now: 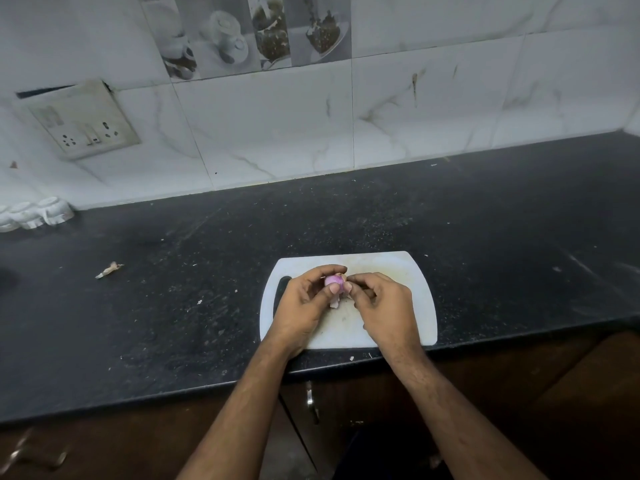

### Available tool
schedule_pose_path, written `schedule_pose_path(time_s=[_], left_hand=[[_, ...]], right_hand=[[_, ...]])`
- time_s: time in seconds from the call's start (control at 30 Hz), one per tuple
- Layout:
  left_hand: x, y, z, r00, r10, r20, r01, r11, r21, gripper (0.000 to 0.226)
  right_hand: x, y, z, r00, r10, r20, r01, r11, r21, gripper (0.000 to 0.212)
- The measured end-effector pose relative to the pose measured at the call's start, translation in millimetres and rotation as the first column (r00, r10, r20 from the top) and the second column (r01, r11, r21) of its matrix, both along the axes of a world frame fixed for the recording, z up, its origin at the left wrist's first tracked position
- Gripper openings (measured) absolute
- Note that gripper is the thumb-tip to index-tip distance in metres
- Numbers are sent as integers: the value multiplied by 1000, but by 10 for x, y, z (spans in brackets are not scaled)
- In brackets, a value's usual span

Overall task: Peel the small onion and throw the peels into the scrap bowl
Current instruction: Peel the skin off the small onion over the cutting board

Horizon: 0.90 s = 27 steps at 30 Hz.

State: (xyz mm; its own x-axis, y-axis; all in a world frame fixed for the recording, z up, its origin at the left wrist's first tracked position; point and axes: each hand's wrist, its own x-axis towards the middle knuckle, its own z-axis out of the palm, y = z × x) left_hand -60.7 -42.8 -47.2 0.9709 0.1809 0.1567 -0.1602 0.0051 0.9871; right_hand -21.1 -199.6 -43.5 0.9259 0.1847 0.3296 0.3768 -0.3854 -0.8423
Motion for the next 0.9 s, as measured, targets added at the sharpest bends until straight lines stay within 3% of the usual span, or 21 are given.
schedule_pose_path(time_s=[0.6, 0.9], left_hand=[[8, -18, 7, 1000, -4, -25, 6, 996, 84, 26], [-5, -26, 23, 998, -55, -36, 57, 996, 69, 39]], right_hand=[[-25, 18, 11, 999, -36, 26, 37, 998, -40, 14], [-25, -5, 24, 996, 19, 82, -19, 1000, -1, 9]])
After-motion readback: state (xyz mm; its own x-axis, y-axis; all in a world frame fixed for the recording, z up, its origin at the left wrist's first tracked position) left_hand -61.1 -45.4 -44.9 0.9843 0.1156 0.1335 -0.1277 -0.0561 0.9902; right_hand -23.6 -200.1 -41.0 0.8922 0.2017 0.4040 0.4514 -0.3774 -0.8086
